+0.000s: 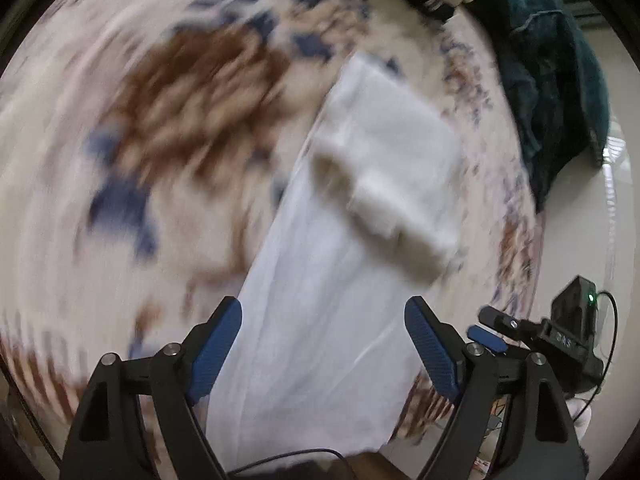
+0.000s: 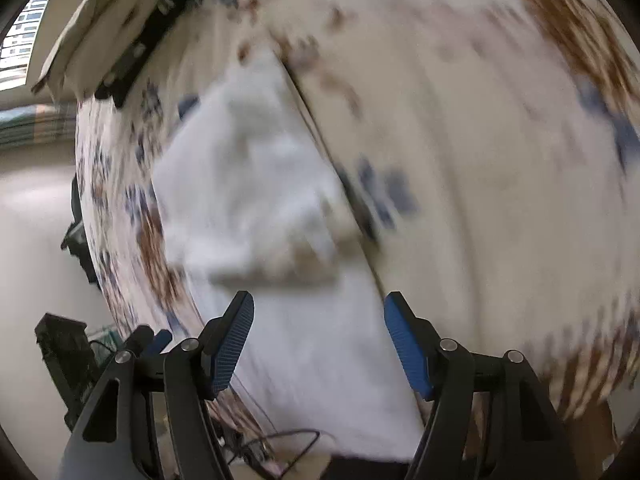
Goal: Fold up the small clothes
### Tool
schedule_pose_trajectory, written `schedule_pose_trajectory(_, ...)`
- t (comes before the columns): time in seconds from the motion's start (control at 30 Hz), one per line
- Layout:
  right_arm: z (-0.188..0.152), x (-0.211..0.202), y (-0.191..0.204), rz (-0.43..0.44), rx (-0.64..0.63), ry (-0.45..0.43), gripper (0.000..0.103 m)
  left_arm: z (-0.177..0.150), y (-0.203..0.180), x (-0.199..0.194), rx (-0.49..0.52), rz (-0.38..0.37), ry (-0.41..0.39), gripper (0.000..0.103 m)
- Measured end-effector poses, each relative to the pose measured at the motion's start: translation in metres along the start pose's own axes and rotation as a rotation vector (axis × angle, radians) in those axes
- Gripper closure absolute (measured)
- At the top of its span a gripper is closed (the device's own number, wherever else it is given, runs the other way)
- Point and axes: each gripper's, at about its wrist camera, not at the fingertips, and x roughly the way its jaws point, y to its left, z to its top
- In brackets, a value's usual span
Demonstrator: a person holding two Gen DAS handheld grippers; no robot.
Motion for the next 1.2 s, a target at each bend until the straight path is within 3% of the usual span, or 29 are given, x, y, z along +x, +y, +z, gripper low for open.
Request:
schedule_pose_trajectory(0.1,-0.042,0.003,-0.031,-0.015,0.005,0.040,0.033,-0.039,0.016,0.001,-0.035,0.038,0.021,0.020)
schedule_pose_trajectory(0.3,-0.121,0.024,-0.101,-0.042,0.068,0.145,0.033,-0.100,0.049,0.040,-0.097,0.130,0.143,0.020)
schedule_pose_trajectory(0.47,-0.152,0.053,-0.134,0.033,0.124,0.206,0.033,-0.125,0.067,0.064,-0.137,0.069,0.201,0.020)
schedule_pose_trajectory(0.6,-0.157,0.075,-0.133,0.076,0.123,0.224,0.033,-0.134,0.067,0.061,-0.124,0.024,0.152,0.022)
schedule_pose_trajectory(0.63,-0.159,0.079,-0.132,0.082,0.120,0.224,0.033,-0.137,0.066,0.059,-0.115,0.019,0.140,0.026)
schedule_pose_trajectory(0.67,-0.158,0.081,-0.130,0.094,0.119,0.226,0.033,-0.140,0.065,0.056,-0.102,0.023,0.129,0.043)
schedule_pose_trajectory(0.7,-0.157,0.087,-0.123,0.119,0.122,0.235,0.033,-0.143,0.062,0.055,-0.082,0.038,0.132,0.074)
schedule_pose_trajectory(0.73,-0.158,0.090,-0.119,0.139,0.125,0.244,0.033,-0.147,0.061,0.056,-0.072,0.043,0.136,0.086)
schedule_pose_trajectory(0.83,-0.166,0.092,-0.105,0.103,0.087,0.226,0.034,-0.152,0.056,0.055,-0.065,0.020,0.125,0.094)
schedule_pose_trajectory(0.87,-0.168,0.095,-0.101,0.085,0.075,0.228,0.038,-0.152,0.055,0.054,-0.068,0.006,0.123,0.095)
schedule_pose_trajectory(0.93,-0.174,0.100,-0.103,0.042,0.090,0.227,0.081,-0.151,0.049,0.055,-0.077,-0.019,0.116,0.096)
schedule_pose_trajectory(1.03,-0.181,0.095,-0.107,0.052,0.114,0.202,0.092,-0.148,0.037,0.044,-0.088,-0.073,0.092,0.097)
schedule_pose_trajectory(1.2,-0.189,0.059,-0.108,0.105,0.096,0.178,0.095,-0.130,0.018,0.001,-0.110,-0.198,0.013,0.097)
